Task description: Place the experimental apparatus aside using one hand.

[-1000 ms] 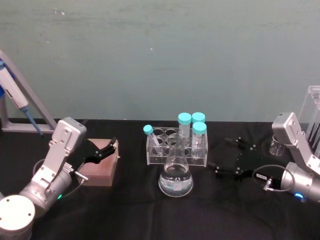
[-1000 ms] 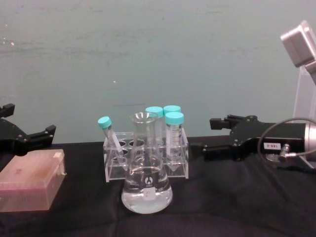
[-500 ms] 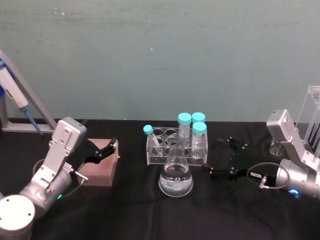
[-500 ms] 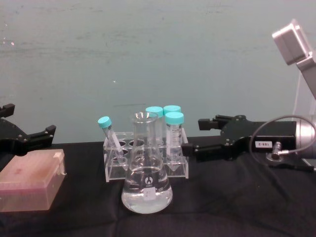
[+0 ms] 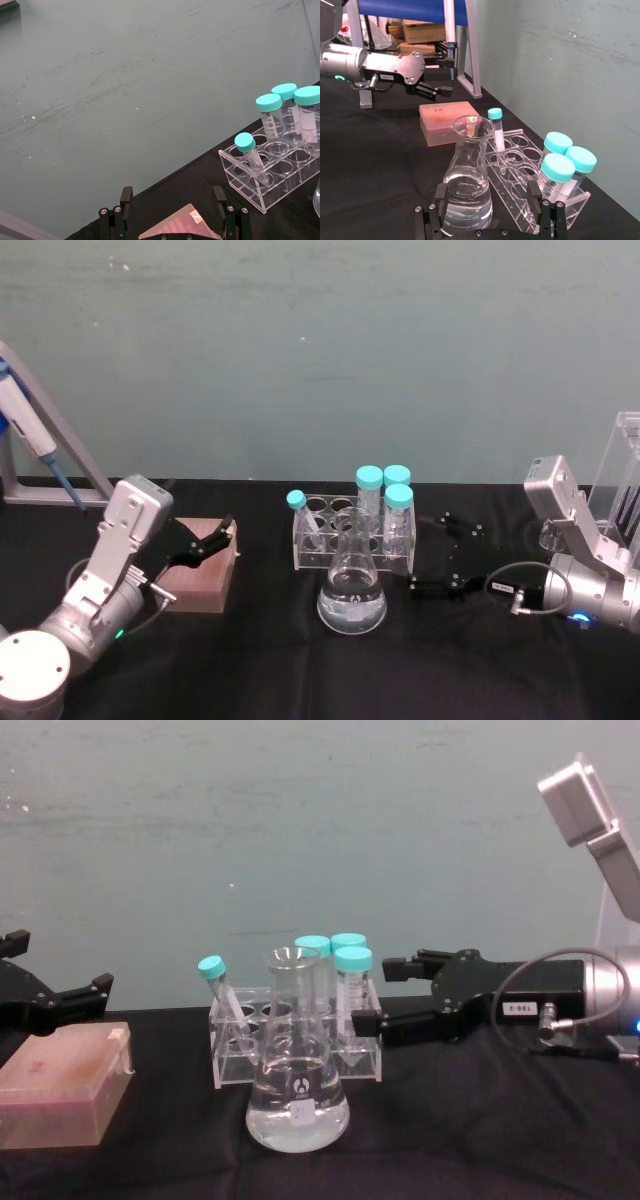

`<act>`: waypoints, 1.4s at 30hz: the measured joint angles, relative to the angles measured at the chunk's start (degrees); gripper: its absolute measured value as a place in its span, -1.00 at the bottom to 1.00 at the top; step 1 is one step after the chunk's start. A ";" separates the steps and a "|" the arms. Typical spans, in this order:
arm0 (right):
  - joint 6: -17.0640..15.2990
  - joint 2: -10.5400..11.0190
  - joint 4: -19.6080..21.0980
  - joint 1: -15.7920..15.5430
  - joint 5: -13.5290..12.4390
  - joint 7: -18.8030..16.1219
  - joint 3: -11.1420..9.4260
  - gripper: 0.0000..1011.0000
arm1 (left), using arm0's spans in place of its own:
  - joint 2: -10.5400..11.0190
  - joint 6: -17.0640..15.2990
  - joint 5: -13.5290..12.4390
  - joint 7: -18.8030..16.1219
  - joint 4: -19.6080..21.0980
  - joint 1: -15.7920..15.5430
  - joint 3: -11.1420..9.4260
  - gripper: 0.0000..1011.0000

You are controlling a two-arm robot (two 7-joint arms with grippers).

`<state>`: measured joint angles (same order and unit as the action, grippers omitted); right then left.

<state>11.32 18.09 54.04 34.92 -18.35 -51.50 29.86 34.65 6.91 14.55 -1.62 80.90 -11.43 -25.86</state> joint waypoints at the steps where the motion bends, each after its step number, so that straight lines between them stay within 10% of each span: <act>1: 0.10 -0.03 -0.12 0.13 -0.08 -0.10 0.14 0.98 | 0.00 0.00 0.00 0.00 0.00 0.00 0.00 0.98; 42: 4.42 -4.51 -9.26 7.17 -4.68 -4.81 5.90 0.98 | 0.00 0.00 0.00 0.00 0.00 0.00 0.00 0.98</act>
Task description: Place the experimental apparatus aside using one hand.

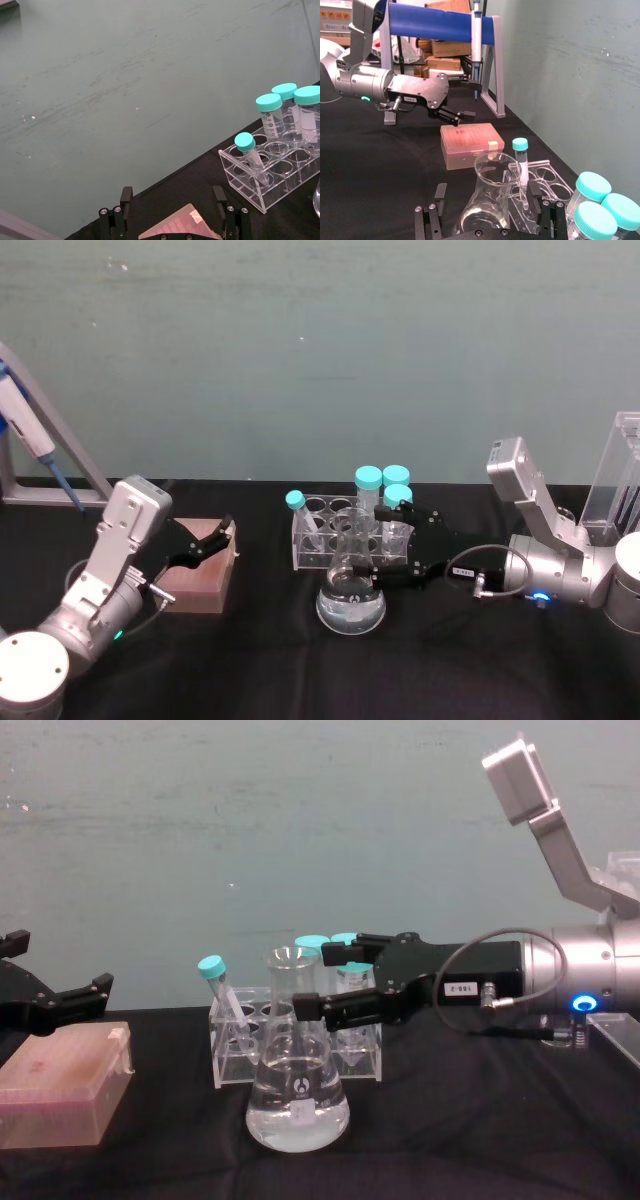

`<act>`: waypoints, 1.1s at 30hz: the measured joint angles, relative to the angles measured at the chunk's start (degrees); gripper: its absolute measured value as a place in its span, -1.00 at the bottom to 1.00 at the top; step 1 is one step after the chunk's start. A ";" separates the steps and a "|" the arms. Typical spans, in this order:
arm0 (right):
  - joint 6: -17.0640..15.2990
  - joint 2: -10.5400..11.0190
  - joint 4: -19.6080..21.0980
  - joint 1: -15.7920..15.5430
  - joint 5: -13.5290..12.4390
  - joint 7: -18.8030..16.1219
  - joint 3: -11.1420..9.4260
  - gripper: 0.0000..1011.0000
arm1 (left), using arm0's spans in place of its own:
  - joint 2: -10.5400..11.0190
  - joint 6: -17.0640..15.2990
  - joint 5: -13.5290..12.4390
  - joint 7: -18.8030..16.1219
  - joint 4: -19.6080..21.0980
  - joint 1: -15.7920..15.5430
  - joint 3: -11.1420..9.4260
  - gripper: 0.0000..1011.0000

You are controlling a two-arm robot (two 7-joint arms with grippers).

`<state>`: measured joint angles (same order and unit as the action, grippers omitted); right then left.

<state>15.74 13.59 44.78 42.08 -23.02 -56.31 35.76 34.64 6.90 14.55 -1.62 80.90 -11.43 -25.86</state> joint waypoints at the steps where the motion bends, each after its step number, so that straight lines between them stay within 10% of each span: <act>1: 0.00 -0.26 -0.49 0.22 -0.22 -0.17 0.00 0.98 | 0.00 0.01 0.00 0.00 0.00 0.00 0.00 0.98; 33: 1.04 -4.53 -9.01 3.86 -1.28 -2.79 -0.28 0.98 | 0.00 0.00 0.00 0.00 0.00 0.00 0.00 0.98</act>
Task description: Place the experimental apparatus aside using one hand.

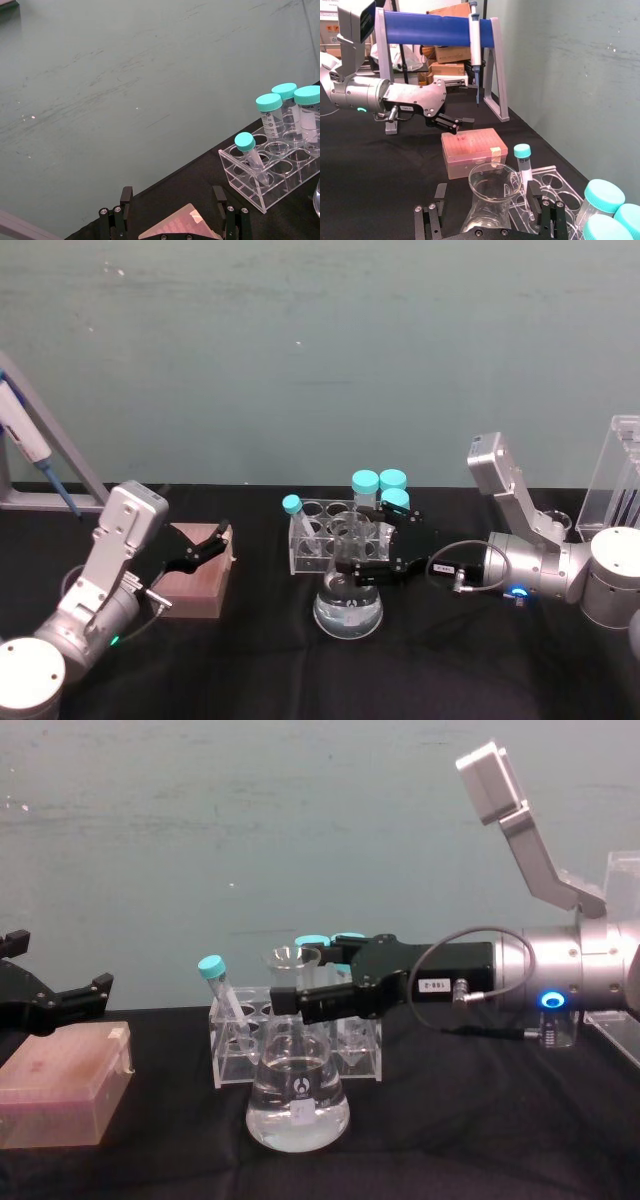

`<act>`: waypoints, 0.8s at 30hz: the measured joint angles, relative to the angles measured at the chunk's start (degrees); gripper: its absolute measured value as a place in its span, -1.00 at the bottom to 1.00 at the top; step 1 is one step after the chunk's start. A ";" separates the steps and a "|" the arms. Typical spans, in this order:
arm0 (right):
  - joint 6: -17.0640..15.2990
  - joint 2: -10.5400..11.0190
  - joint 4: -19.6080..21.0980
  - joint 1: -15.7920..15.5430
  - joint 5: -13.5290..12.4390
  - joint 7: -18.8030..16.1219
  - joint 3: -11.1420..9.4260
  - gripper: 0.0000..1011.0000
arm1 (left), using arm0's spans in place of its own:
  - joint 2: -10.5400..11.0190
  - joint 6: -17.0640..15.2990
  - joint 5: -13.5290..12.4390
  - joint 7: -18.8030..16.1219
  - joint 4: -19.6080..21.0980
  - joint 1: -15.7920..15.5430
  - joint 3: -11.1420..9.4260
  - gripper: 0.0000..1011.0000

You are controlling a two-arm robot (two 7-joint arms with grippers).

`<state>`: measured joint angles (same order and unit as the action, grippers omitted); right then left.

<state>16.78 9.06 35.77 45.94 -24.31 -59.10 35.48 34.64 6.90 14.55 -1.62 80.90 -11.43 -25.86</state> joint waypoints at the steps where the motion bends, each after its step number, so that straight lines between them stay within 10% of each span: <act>1: 0.12 -0.20 -0.42 0.19 0.11 -0.07 0.00 0.98 | 0.00 0.00 0.00 0.00 0.00 0.00 0.00 0.98; 24: 2.37 -3.97 -8.48 3.33 3.08 -0.80 -1.05 0.98 | 0.00 0.00 0.00 0.00 0.00 0.00 0.00 0.98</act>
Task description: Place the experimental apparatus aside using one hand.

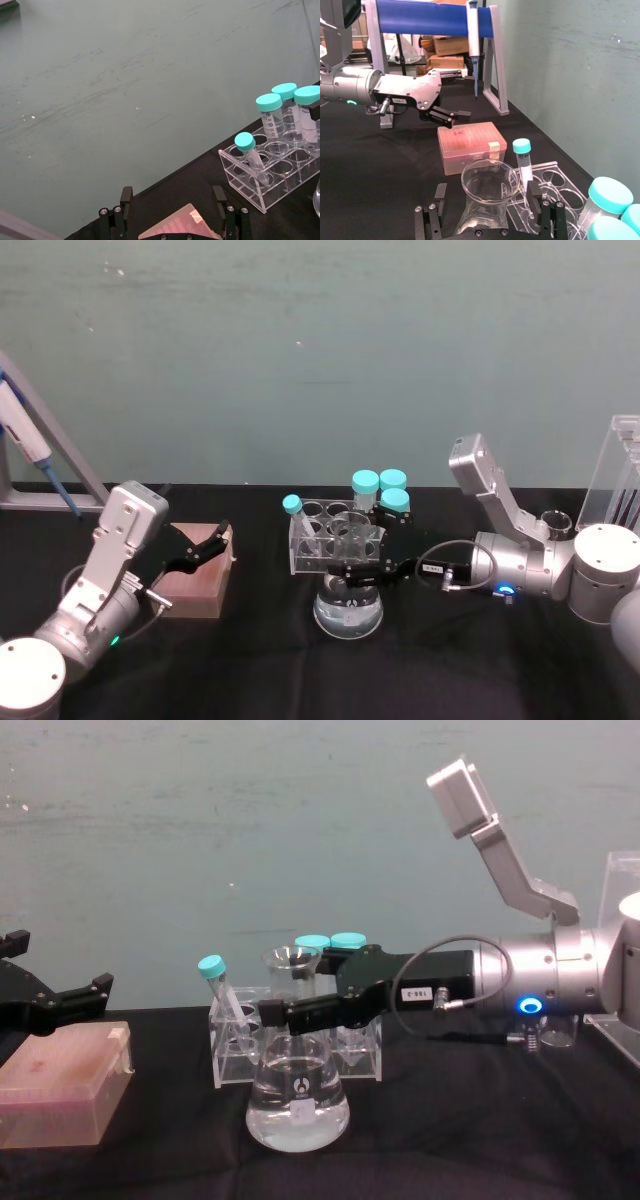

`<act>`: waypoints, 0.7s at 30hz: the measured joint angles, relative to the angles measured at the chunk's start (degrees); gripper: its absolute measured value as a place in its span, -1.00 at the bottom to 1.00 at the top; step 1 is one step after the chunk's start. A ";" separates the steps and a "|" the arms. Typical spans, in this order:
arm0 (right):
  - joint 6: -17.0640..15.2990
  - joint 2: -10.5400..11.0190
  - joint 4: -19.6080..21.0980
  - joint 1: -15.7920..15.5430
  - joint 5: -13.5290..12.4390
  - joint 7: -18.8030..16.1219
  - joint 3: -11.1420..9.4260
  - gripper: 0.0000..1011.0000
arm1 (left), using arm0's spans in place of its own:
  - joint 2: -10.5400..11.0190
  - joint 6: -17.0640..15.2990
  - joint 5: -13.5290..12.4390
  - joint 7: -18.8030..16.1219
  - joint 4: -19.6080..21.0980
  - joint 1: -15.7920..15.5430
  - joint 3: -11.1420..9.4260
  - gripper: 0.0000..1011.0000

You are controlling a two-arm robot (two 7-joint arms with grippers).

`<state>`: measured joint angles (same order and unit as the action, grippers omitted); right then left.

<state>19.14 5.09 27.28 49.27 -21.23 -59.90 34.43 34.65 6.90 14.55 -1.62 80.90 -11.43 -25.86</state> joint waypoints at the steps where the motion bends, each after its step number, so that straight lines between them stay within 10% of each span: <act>1: 0.07 -0.11 -0.17 0.04 0.18 -0.02 -0.11 0.98 | 0.00 0.00 0.00 0.00 0.00 0.00 0.00 0.98; 21: 0.40 -0.47 -0.55 0.00 1.30 -0.35 -0.76 0.98 | 0.00 0.01 0.00 0.00 0.00 0.00 0.00 0.98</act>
<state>19.54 4.62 26.73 49.28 -19.93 -60.25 33.68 34.65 6.91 14.55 -1.62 80.90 -11.43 -25.86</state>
